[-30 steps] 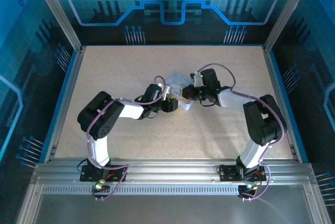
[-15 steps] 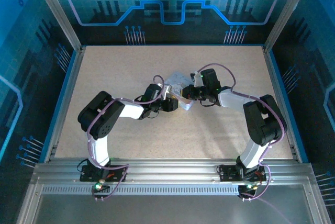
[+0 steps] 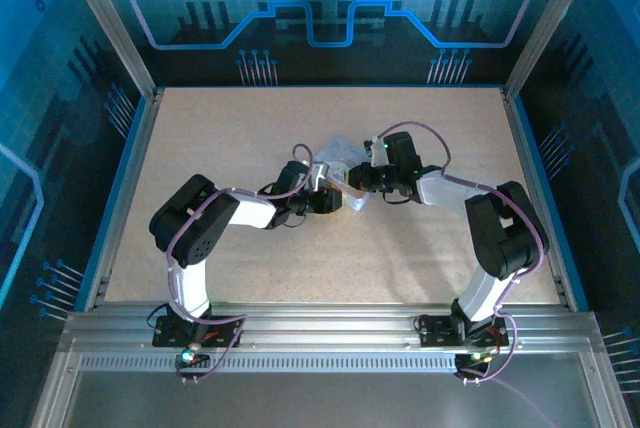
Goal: Unlock a padlock with a key
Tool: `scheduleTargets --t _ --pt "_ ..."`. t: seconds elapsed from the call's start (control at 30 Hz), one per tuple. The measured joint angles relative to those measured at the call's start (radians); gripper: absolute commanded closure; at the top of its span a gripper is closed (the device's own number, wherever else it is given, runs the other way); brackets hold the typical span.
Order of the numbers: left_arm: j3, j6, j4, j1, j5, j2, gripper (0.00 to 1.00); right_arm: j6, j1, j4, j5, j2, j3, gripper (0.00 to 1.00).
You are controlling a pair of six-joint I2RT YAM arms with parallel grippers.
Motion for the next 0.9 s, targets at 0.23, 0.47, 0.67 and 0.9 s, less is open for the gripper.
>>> scheduleTargets --t 0.23,0.47,0.67,0.9 --pt "0.000 -0.028 -0.002 -0.001 -0.004 0.000 0.67 0.000 0.000 0.001 0.000 -0.008 -0.008 0.99" --pt "0.000 -0.060 0.000 -0.006 -0.005 0.000 0.68 -0.011 0.000 -0.030 0.004 -0.048 -0.026 0.99" --pt "-0.015 -0.135 0.003 -0.012 -0.005 -0.025 0.67 -0.058 0.000 -0.064 0.015 -0.176 -0.089 0.99" --pt "-0.034 -0.244 -0.018 -0.012 -0.003 -0.108 0.69 -0.158 0.001 -0.100 0.039 -0.379 -0.222 0.99"
